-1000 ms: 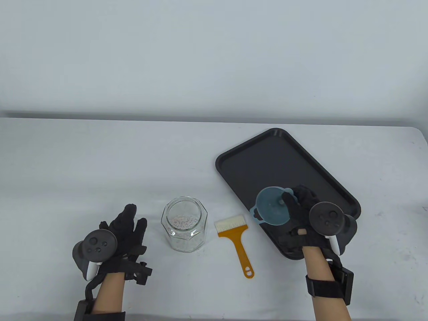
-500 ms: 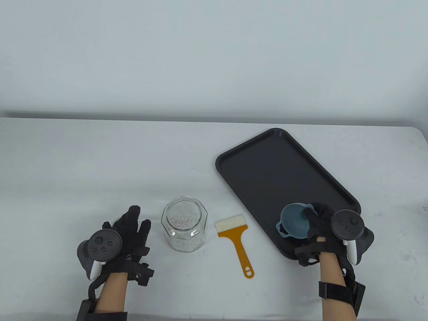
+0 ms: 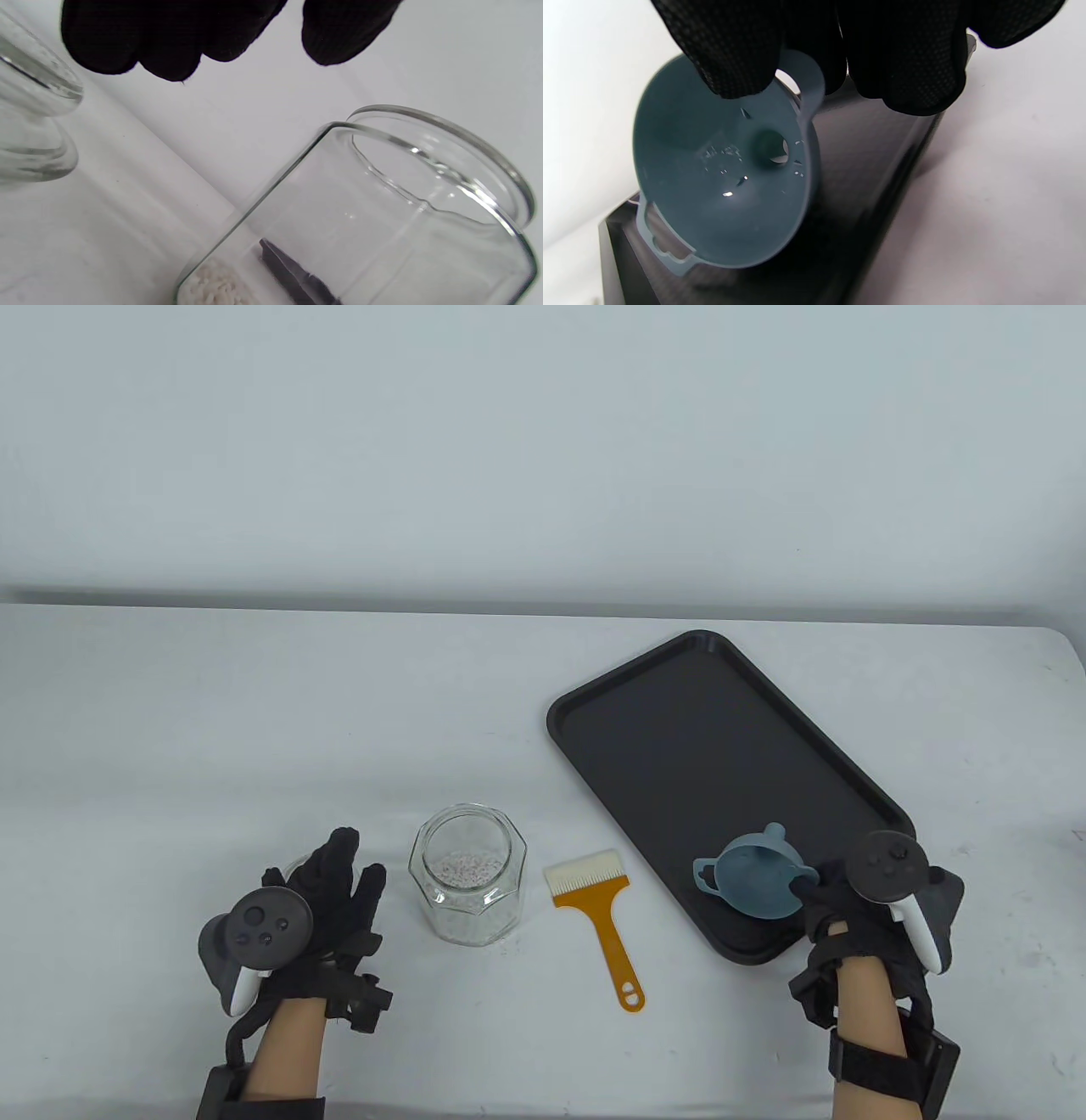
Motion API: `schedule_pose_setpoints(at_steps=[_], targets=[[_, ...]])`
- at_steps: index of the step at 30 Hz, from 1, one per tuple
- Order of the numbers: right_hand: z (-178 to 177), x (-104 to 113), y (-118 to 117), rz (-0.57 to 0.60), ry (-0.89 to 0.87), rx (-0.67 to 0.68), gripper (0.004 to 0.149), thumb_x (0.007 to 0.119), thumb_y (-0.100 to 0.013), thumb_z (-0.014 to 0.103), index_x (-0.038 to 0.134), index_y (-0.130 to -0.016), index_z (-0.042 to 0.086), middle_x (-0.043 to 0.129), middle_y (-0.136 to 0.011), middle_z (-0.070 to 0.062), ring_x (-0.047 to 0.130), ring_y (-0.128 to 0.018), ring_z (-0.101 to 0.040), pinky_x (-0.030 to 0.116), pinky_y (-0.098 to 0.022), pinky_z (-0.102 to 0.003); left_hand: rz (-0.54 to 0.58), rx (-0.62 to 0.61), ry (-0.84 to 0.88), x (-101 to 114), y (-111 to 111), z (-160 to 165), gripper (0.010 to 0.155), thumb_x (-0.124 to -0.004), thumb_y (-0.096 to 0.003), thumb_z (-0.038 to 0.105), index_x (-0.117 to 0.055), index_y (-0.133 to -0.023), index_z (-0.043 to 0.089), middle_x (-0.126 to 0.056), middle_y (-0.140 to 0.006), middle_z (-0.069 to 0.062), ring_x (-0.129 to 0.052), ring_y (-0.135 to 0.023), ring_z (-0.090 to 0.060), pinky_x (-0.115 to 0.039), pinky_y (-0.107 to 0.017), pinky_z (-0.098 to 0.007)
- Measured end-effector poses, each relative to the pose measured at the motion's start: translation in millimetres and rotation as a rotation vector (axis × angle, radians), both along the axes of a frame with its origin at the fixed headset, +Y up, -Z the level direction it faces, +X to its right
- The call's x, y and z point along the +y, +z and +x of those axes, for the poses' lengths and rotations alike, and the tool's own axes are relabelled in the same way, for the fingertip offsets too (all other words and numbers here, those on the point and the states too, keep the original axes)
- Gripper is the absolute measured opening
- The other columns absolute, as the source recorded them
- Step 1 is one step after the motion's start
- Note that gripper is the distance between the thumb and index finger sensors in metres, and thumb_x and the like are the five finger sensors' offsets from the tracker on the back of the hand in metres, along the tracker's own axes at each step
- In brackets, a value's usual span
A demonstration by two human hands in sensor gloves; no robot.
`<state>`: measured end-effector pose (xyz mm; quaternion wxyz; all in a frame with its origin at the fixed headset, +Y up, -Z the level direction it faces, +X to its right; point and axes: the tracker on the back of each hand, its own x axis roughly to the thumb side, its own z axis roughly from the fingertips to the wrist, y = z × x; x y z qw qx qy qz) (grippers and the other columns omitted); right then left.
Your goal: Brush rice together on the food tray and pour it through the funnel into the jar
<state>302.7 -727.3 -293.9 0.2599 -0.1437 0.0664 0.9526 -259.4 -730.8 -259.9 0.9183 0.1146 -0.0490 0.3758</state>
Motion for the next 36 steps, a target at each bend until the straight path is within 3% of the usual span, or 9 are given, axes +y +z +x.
schedule_pose_setpoints(at_steps=[6, 11, 22, 30, 36], targets=[[-4.6, 0.5, -1.3, -0.012, 0.023, 0.026, 0.052, 0.077, -0.048, 0.031, 0.071, -0.085, -0.005, 0.067, -0.088, -0.035, 0.083, -0.07, -0.053, 0.055, -0.051, -0.069, 0.036, 0.031, -0.05, 2.9, 0.8, -0.5, 0.072, -0.064, -0.0556, 0.037, -0.05, -0.108, -0.01, -0.053, -0.103, -0.047, -0.058, -0.085, -0.075, -0.018, -0.054, -0.089], [-9.2, 9.3, 1.0, 0.048, 0.033, 0.046, 0.065, 0.078, -0.048, 0.037, 0.062, -0.092, -0.008, 0.063, -0.09, -0.036, 0.08, -0.073, -0.055, 0.053, -0.052, -0.07, 0.034, 0.096, -0.105, 3.3, 0.7, -7.8, 0.073, -0.066, -0.0553, 0.037, -0.05, -0.108, -0.01, -0.05, -0.104, -0.047, -0.055, -0.086, -0.075, -0.017, -0.054, -0.088], [-34.8, 28.3, 7.2, 0.24, 0.155, 0.135, 0.081, 0.075, -0.048, 0.048, 0.049, -0.1, -0.007, 0.05, -0.099, -0.037, 0.063, -0.085, -0.063, 0.045, -0.054, -0.075, -0.291, 0.16, -0.304, -21.0, -11.5, -22.2, 0.087, -0.071, -0.0543, 0.044, -0.033, -0.111, -0.01, -0.03, -0.107, -0.05, -0.039, -0.09, -0.079, -0.011, -0.054, -0.088], [-72.7, 28.7, 9.3, 0.389, 0.304, 0.309, 0.086, 0.071, -0.048, 0.054, 0.036, -0.106, 0.001, 0.035, -0.107, -0.035, 0.04, -0.095, -0.067, 0.03, -0.056, -0.081, -0.377, 0.167, -0.369, -32.9, -18.6, -22.0, 0.089, -0.071, -0.0543, 0.043, -0.028, -0.111, -0.009, -0.031, -0.106, -0.05, -0.041, -0.089, -0.079, -0.011, -0.054, -0.088], [-96.2, 25.9, 11.4, 0.412, 0.416, 0.407, 0.086, 0.07, -0.048, 0.055, 0.035, -0.107, 0.003, 0.034, -0.108, -0.033, 0.038, -0.097, -0.066, 0.029, -0.056, -0.082, -0.39, 0.176, -0.383, -36.5, -21.2, -22.4, 0.085, -0.072, -0.0542, 0.04, -0.028, -0.111, -0.006, -0.037, -0.105, -0.048, -0.05, -0.087, -0.075, -0.013, -0.055, -0.088]])
